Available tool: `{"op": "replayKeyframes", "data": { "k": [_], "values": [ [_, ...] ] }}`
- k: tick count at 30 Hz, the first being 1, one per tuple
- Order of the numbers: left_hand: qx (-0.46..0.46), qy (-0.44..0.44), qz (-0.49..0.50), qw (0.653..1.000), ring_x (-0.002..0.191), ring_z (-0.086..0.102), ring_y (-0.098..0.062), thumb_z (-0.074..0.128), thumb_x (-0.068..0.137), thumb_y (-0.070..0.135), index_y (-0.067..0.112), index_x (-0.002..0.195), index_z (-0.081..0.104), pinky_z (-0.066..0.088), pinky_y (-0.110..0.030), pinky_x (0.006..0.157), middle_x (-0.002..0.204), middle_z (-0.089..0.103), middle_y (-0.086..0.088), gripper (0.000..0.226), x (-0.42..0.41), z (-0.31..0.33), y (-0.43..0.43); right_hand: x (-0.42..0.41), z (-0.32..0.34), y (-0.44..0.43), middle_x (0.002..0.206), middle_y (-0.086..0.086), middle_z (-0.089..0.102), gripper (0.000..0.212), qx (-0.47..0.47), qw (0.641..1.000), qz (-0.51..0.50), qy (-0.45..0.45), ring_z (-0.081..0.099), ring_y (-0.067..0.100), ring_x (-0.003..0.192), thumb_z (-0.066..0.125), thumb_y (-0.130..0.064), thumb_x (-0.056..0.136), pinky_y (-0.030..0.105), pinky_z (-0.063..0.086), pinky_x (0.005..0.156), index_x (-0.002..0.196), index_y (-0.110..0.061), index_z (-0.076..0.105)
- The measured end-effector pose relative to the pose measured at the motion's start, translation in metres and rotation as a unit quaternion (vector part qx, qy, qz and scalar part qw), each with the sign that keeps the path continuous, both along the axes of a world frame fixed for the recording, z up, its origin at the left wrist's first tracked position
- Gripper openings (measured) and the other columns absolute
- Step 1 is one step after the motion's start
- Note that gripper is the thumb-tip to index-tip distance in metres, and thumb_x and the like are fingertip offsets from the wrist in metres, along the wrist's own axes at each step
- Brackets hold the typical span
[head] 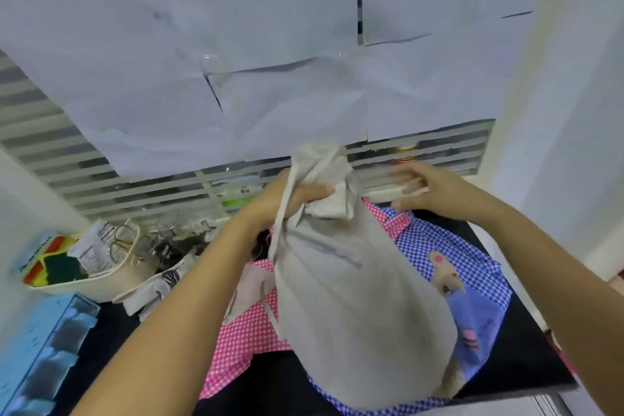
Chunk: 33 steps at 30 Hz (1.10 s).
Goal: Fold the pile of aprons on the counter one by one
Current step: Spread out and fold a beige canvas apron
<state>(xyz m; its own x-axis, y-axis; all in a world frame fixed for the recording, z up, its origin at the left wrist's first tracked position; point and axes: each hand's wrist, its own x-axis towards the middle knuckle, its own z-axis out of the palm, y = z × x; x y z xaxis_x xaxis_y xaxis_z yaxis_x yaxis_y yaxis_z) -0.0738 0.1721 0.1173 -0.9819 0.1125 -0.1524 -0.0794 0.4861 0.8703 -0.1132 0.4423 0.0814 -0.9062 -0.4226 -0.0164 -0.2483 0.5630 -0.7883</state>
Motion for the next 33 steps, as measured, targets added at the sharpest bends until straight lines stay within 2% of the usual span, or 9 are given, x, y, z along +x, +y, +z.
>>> {"op": "replayKeyframes", "data": {
  "k": [3, 6, 9, 11, 16, 20, 24, 29, 33],
  "values": [
    [-0.032, 0.01, -0.096, 0.995, 0.093, 0.068, -0.014, 0.07, 0.086, 0.016, 0.021, 0.104, 0.068, 0.052, -0.029, 0.086, 0.1, 0.073, 0.003, 0.018, 0.018, 0.029, 0.001, -0.002, 0.004, -0.027, 0.14, -0.017, 0.044, 0.089, -0.088, 0.994, 0.057, -0.042, 0.043, 0.002, 0.129, 0.076, -0.064, 0.061, 0.032, 0.036, 0.109, 0.138, -0.039, 0.039],
    [0.009, -0.021, -0.184, 0.983, 0.082, 0.067, -0.007, 0.078, 0.076, 0.011, 0.024, 0.095, 0.071, 0.051, -0.019, 0.072, 0.089, 0.072, 0.008, 0.024, 0.032, 0.064, -0.006, 0.003, 0.021, -0.051, 0.15, -0.018, 0.032, 0.09, -0.2, 0.965, 0.15, -0.074, 0.029, -0.003, 0.138, 0.081, -0.046, 0.066, 0.028, 0.027, 0.114, 0.139, -0.048, 0.029],
    [0.044, -0.02, -0.214, 0.976, 0.071, 0.063, -0.002, 0.074, 0.067, 0.004, 0.024, 0.081, 0.072, 0.048, -0.013, 0.062, 0.075, 0.068, 0.012, 0.024, 0.046, 0.092, -0.016, 0.011, 0.047, -0.072, 0.124, -0.023, 0.057, 0.066, -0.179, 0.953, 0.232, -0.076, 0.051, -0.008, 0.117, 0.076, -0.002, 0.075, 0.014, 0.042, 0.095, 0.125, -0.035, 0.046],
    [0.07, -0.021, -0.208, 0.975, 0.064, 0.062, -0.001, 0.069, 0.066, -0.001, 0.021, 0.075, 0.071, 0.047, -0.012, 0.058, 0.068, 0.066, 0.011, 0.024, 0.052, 0.098, -0.026, 0.02, 0.059, -0.084, 0.093, -0.022, 0.07, 0.037, -0.158, 0.958, 0.238, -0.039, 0.063, -0.007, 0.091, 0.069, 0.002, 0.08, 0.014, 0.047, 0.079, 0.102, -0.027, 0.061],
    [0.103, -0.033, -0.151, 0.983, 0.059, 0.063, -0.005, 0.075, 0.057, 0.012, 0.021, 0.067, 0.072, 0.049, -0.015, 0.054, 0.065, 0.066, 0.007, 0.013, 0.081, 0.103, -0.048, 0.042, 0.08, -0.087, 0.088, 0.018, 0.072, 0.025, -0.243, 0.95, 0.182, -0.074, 0.069, 0.029, 0.09, 0.04, -0.005, 0.098, 0.042, 0.052, 0.088, 0.104, -0.008, 0.064],
    [-0.113, 0.047, -0.06, 0.991, 0.09, 0.066, -0.003, 0.079, 0.064, 0.04, 0.033, 0.111, 0.059, 0.052, -0.024, 0.078, 0.102, 0.068, 0.013, 0.051, 0.106, 0.079, -0.055, 0.085, 0.092, -0.078, 0.06, 0.011, 0.061, 0.04, -0.256, 0.944, 0.194, -0.075, 0.059, 0.023, 0.06, 0.037, -0.006, 0.098, 0.032, 0.05, 0.067, 0.078, -0.022, 0.067],
    [-0.13, 0.239, 0.024, 0.962, 0.1, 0.056, 0.004, 0.072, 0.077, 0.018, 0.035, 0.128, 0.043, 0.044, -0.01, 0.078, 0.119, 0.055, 0.013, 0.061, 0.149, 0.043, -0.036, 0.146, 0.104, -0.085, 0.047, 0.006, 0.039, 0.051, -0.279, 0.936, 0.192, -0.099, 0.038, 0.017, 0.044, 0.033, 0.0, 0.097, 0.028, 0.046, 0.055, 0.066, -0.019, 0.069],
    [-0.114, 0.372, 0.111, 0.915, 0.097, 0.044, 0.002, 0.057, 0.071, 0.012, 0.011, 0.123, 0.057, 0.034, -0.001, 0.08, 0.114, 0.052, -0.002, 0.052, 0.214, 0.016, -0.017, 0.235, 0.125, -0.087, 0.047, -0.006, 0.038, 0.024, -0.217, 0.955, 0.18, -0.096, 0.025, 0.009, 0.043, 0.035, -0.002, 0.097, 0.023, 0.031, 0.044, 0.1, 0.006, 0.058],
    [-0.065, 0.384, 0.17, 0.905, 0.081, 0.053, -0.001, 0.066, 0.078, 0.003, 0.015, 0.108, 0.059, 0.045, -0.013, 0.068, 0.098, 0.056, 0.003, 0.033, 0.258, 0.024, -0.009, 0.28, 0.145, -0.067, 0.055, 0.004, 0.024, 0.022, -0.246, 0.955, 0.127, -0.109, 0.016, 0.008, 0.042, 0.035, -0.006, 0.098, 0.019, 0.021, 0.039, 0.09, 0.0, 0.054]
  ]
}}
